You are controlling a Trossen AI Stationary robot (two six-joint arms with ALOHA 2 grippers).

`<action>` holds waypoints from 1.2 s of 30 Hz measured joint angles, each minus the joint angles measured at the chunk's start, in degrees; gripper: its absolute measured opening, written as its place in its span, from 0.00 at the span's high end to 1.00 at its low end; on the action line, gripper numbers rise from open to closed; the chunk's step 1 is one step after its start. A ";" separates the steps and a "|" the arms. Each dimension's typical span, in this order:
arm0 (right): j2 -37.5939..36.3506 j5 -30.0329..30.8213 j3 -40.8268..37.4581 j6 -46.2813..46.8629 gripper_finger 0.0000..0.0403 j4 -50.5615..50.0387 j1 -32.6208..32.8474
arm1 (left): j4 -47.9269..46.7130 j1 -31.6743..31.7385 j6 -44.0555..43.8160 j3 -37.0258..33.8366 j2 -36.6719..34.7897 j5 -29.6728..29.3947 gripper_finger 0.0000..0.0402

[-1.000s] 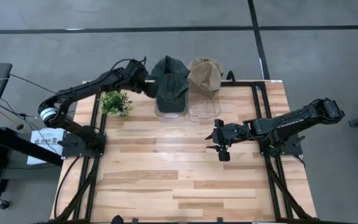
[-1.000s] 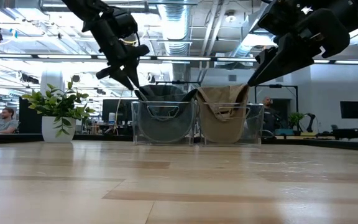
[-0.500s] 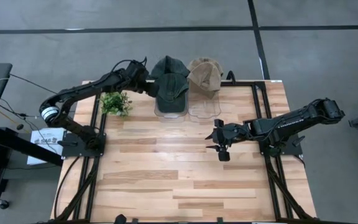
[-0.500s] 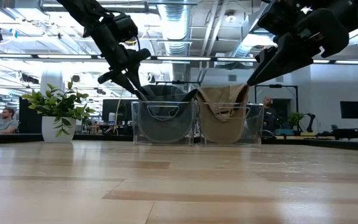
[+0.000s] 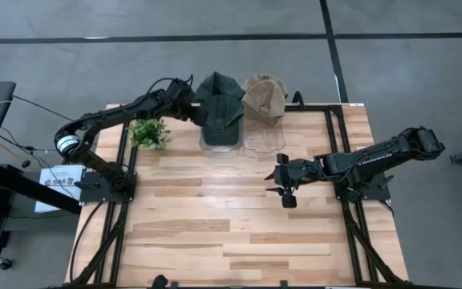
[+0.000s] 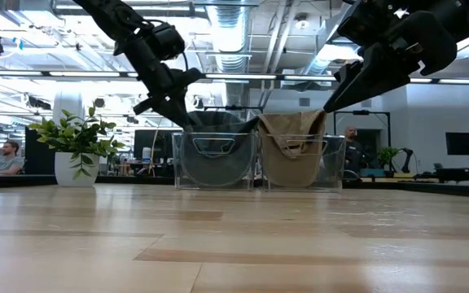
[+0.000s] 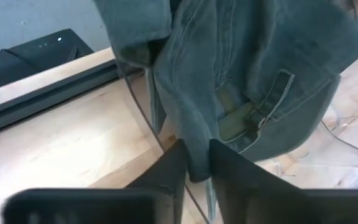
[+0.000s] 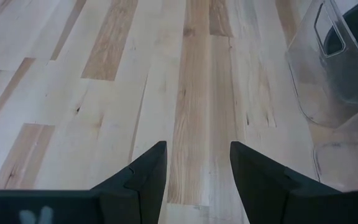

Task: Pick & Place hat
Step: Put the black cap into the left transparent bin

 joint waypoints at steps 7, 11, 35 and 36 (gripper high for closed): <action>0.00 0.00 0.00 0.00 0.59 0.01 0.00 | 2.55 -1.79 1.22 0.00 0.00 -3.14 0.97; 0.00 0.00 0.00 0.00 0.58 0.02 0.00 | 2.96 -3.19 1.87 0.00 0.00 -6.47 0.96; 0.00 -0.02 0.00 1.05 0.58 -0.13 0.07 | 6.16 -9.80 4.19 0.02 0.00 -27.57 0.97; 0.00 -0.02 0.00 1.05 0.58 -0.13 0.07 | 6.35 -9.83 4.13 0.02 0.00 -28.16 0.97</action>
